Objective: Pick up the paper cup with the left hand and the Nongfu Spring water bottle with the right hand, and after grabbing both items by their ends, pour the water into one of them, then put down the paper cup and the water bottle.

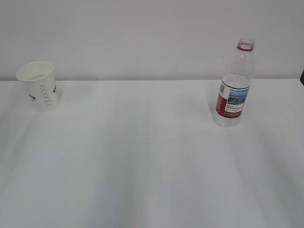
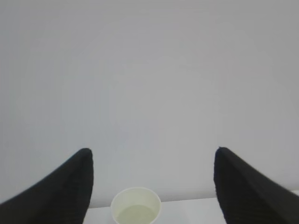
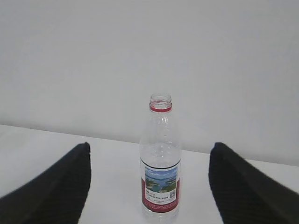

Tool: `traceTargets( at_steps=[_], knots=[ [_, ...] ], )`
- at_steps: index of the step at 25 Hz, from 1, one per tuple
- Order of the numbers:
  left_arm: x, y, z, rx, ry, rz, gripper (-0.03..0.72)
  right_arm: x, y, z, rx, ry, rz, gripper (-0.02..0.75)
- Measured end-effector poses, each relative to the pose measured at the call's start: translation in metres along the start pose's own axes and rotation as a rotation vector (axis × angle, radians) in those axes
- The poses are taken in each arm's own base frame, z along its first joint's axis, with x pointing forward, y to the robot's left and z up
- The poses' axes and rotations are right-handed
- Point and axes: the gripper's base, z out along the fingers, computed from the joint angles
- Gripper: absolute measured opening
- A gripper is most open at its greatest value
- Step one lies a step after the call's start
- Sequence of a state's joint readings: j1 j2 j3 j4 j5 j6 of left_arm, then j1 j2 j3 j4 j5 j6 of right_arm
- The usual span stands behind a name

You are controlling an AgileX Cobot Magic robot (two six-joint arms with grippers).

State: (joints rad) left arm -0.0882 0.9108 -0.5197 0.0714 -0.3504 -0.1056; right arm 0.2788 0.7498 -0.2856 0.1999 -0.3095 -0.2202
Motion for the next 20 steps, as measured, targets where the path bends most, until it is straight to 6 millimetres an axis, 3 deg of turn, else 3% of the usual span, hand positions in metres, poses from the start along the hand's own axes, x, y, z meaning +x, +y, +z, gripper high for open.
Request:
traceTargets(
  at_steps=[8, 13, 20],
  knots=[
    [-0.025, -0.001, -0.042, -0.006, -0.067, 0.011, 0.583, -0.001, 0.001, -0.014, -0.024, 0.028, -0.01, 0.592],
    [-0.03, -0.001, -0.067, -0.018, -0.043, 0.016, 0.58, 0.0, 0.002, -0.021, -0.041, 0.06, -0.009, 0.592],
    [-0.026, 0.001, -0.092, -0.043, 0.045, 0.059, 0.58, -0.014, 0.004, -0.035, -0.076, 0.09, -0.013, 0.592]
  ],
)
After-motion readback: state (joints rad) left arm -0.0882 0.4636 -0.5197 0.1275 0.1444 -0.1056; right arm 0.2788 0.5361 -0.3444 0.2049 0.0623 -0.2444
